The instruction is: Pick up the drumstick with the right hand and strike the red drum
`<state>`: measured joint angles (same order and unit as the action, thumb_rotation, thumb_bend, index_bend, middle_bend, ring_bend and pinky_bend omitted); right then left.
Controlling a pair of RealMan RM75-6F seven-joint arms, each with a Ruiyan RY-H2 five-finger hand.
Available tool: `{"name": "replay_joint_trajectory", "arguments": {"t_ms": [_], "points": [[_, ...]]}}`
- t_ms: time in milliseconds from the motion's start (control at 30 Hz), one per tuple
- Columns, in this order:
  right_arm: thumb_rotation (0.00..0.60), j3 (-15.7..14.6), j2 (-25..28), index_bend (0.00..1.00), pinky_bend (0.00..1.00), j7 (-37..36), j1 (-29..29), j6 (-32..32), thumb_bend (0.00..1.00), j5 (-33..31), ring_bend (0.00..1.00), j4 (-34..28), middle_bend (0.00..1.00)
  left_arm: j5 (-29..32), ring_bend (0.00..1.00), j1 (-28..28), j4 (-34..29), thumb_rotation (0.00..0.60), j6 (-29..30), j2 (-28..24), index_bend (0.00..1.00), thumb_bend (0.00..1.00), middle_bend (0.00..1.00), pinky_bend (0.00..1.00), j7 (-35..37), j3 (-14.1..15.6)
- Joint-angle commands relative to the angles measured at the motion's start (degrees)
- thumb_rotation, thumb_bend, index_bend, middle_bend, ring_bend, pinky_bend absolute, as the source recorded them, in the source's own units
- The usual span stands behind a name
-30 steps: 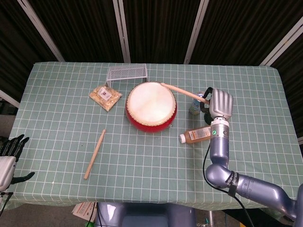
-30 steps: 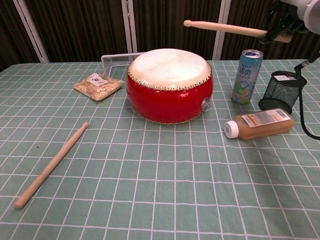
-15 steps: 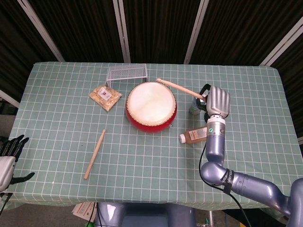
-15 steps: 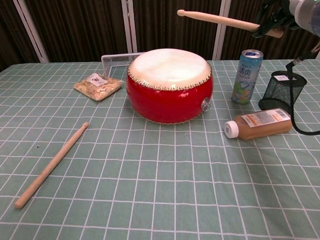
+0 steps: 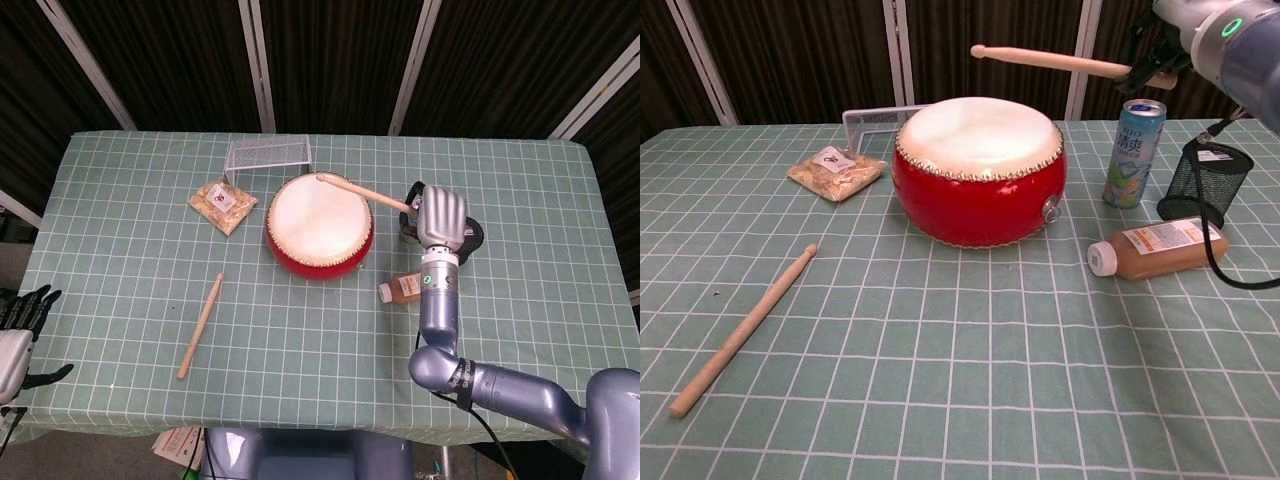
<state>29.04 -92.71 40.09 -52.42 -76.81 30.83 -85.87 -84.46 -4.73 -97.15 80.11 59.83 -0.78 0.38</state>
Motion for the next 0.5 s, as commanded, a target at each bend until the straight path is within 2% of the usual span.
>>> {"name": "replay_joint_trajectory", "arguments": {"t_ms": [33,100,167,267,333,467,500], "points": [[0.6,-6.97,-2.54,1.0,0.95,4.55,-1.72,0.49,0.58,6.13,1.0,4.07,1.0,0.08,0.0,-0.05,-0.12,0.6,-0.1,-0.06,0.0,0.0,0.0,0.0,-0.03,-0.01],[0.6,-12.8,-3.84,1.0,0.95,8.9,-2.45,0.73,0.58,11.08,1.0,7.25,1.0,0.11,0.0,-0.06,-0.2,0.6,-0.12,-0.11,0.0,0.0,0.0,0.0,-0.01,0.0],[0.6,-15.89,-4.85,1.0,0.95,11.24,-2.63,0.61,0.58,14.0,1.0,9.35,1.0,0.23,0.0,-0.04,-0.31,0.6,-0.16,-0.16,0.0,0.0,0.0,0.0,0.15,0.0],[0.6,-17.41,-5.67,1.0,0.95,11.91,-2.61,0.0,0.58,17.33,1.0,11.37,1.0,0.32,0.0,-0.03,-0.41,0.6,-0.22,-0.28,0.0,0.0,0.0,0.0,0.43,0.01],[0.6,-15.87,-6.03,1.0,0.95,10.02,-2.14,-0.69,0.58,17.49,1.0,11.25,1.0,0.54,0.0,-0.07,-0.44,0.6,-0.39,-0.3,0.0,0.0,0.0,0.0,0.56,-0.02],[0.6,-8.17,-6.03,1.0,0.95,4.61,-1.16,-1.95,0.58,13.42,1.0,7.62,1.0,1.12,0.0,-0.28,-0.92,0.6,-0.86,-0.35,0.0,0.0,0.0,0.0,0.6,-0.22],[0.6,-7.21,-5.81,1.0,0.95,4.05,-1.08,-2.24,0.58,13.21,1.0,7.11,1.0,1.17,0.0,-0.33,-1.02,0.6,-0.91,-0.33,0.0,0.0,0.0,0.0,0.48,-0.25]]}}
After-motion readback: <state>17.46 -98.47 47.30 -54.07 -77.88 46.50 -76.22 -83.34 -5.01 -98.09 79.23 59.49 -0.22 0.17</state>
